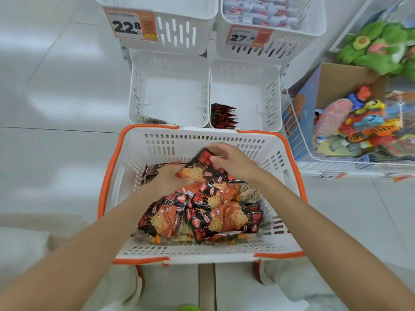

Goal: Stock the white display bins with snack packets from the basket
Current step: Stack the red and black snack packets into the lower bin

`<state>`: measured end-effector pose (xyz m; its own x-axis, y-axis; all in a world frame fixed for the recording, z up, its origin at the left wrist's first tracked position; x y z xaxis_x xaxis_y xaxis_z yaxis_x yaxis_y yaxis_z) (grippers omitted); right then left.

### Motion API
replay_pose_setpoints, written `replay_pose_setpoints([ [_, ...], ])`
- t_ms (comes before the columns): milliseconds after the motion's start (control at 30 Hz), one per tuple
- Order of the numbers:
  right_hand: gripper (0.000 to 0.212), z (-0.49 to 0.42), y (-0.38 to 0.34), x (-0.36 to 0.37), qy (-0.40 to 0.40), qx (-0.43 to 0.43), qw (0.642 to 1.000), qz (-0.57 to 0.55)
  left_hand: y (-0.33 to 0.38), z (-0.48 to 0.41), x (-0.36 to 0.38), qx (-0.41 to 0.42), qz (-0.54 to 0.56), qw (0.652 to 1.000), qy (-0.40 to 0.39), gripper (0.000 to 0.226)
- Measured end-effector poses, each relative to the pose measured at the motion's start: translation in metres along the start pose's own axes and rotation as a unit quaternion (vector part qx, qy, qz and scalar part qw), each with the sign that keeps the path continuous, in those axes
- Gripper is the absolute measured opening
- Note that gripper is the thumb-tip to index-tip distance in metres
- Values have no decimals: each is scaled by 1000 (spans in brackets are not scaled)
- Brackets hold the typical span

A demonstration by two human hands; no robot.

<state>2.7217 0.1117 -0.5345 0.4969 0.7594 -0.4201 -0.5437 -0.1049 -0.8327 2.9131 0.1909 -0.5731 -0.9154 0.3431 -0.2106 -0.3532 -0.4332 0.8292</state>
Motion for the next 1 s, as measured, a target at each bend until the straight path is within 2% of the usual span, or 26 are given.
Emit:
replay_pose_setpoints([
  [100, 60, -14, 29, 17, -24, 74, 997, 25, -23, 3, -18, -49, 147, 985, 80, 24],
  [167, 72, -19, 56, 38, -78, 144, 985, 49, -29, 8, -26, -58, 169, 980, 90, 29],
  [233, 63, -22, 82, 61, -122, 192, 967, 114, -32, 12, -28, -56, 175, 980, 81, 38],
  [300, 27, -28, 97, 71, -121, 183, 959, 178, -35, 15, -31, -50, 189, 978, 75, 43],
  [333, 16, -30, 99, 70, -111, 179, 960, 187, -37, 16, -33, -48, 193, 977, 76, 43],
  [367, 18, -32, 97, 66, -102, 180, 959, 191, -39, 16, -35, -47, 199, 976, 78, 42],
  [467, 59, -32, 86, 59, -136, 192, 957, 170, -41, 15, -37, -51, 231, 968, 84, 37],
  [500, 67, -29, 81, 62, -148, 199, 953, 173, -40, 15, -36, -55, 238, 966, 80, 35],
  [533, 66, -26, 81, 67, -154, 200, 946, 202, -37, 15, -34, -56, 246, 965, 74, 33],
  [600, 42, -17, 80, 78, -178, 198, 931, 249, -35, 14, -30, -57, 225, 970, 66, 32],
  [633, 33, -15, 79, 79, -174, 194, 938, 228, -34, 13, -29, -56, 193, 977, 71, 32],
  [700, 30, -17, 72, 66, -117, 177, 968, 132, -32, 11, -28, -50, 148, 984, 90, 33],
  [767, 30, -21, 52, 40, -14, 133, 990, 41, -30, 11, -28, -43, 164, 980, 106, 31],
  [833, 22, -24, 25, 14, 59, 98, 990, -82, -28, 11, -27, -34, 196, 976, 88, 29],
  [867, 16, -23, 11, 6, 70, 83, 982, -153, -24, 12, -25, -25, 218, 974, 58, 36],
  [933, 7, -22, -10, 0, 54, 61, 966, -247, -17, 12, -18, -28, 232, 972, 7, 75],
  [967, 7, -23, -16, 1, 38, 55, 965, -252, -17, 8, -14, -29, 232, 972, -1, 89],
  [1000, 9, -24, -19, 3, 19, 52, 968, -244, -17, 4, -11, -23, 230, 973, 6, 90],
])
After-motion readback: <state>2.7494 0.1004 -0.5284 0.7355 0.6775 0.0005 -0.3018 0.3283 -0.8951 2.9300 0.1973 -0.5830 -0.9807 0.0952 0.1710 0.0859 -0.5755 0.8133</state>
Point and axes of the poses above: each hand's wrist, its own z-axis away from the middle knuckle, its own x-axis out of the palm, y = z × x, the point moved 1 cm from there along -z, towards the middle knuckle, and after that the axes turned 10 degrees about -y, right-handed, at the moved point
